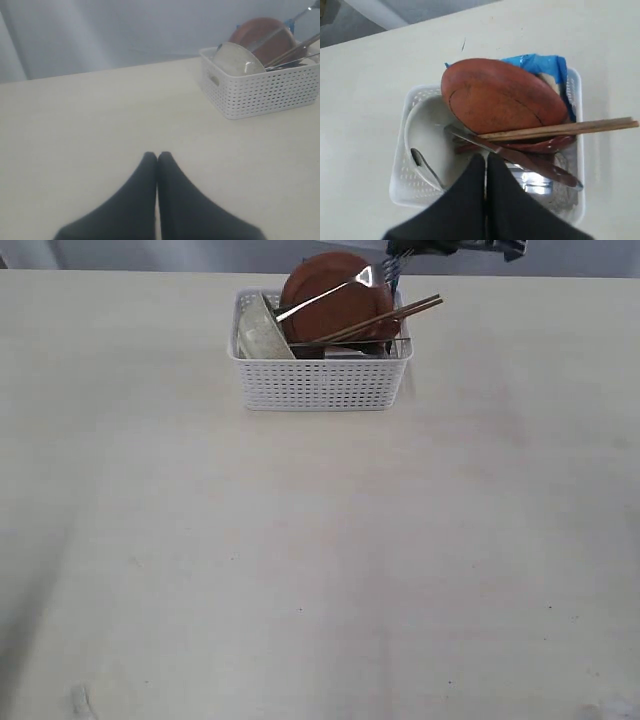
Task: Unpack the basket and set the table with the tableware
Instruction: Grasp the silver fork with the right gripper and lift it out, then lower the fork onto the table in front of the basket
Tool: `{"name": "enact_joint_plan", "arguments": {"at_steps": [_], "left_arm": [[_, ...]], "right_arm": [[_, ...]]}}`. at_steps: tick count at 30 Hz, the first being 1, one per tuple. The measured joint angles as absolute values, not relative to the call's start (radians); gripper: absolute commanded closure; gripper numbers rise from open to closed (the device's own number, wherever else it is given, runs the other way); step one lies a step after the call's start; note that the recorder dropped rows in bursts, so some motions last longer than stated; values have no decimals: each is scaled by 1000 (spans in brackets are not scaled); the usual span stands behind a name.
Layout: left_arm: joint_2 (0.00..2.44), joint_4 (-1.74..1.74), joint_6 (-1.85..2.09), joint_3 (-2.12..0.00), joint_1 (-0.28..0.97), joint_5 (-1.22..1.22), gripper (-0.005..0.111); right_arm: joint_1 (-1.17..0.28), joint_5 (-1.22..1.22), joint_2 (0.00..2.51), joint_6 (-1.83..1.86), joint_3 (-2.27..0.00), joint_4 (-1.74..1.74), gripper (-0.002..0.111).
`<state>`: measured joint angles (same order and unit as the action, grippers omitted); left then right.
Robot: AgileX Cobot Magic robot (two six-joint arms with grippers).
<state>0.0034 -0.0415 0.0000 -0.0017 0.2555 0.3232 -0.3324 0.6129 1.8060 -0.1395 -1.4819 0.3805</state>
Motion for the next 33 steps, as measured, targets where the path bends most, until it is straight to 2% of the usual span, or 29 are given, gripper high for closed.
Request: {"name": "enact_joint_plan", "arguments": {"at_steps": [14,21,26,30,33], "left_arm": [[3,-41,0,-2,256,323,107],[3,-41,0,-2,256,323,107],[3,-41,0,-2,256,323,107],[3,-41,0,-2,256,323,107],[3,-41,0,-2,256,323,107]], "right_arm": [[-332,748,1605,-93,-1527,97,109],[-332,901,1524,145,-1527,97,109],[-335,1071,1497,365,-1527,224,109],[-390,1189,1497,473,-1527,278,109],[-496,1212,1509,566,-1527,293,109]]}}
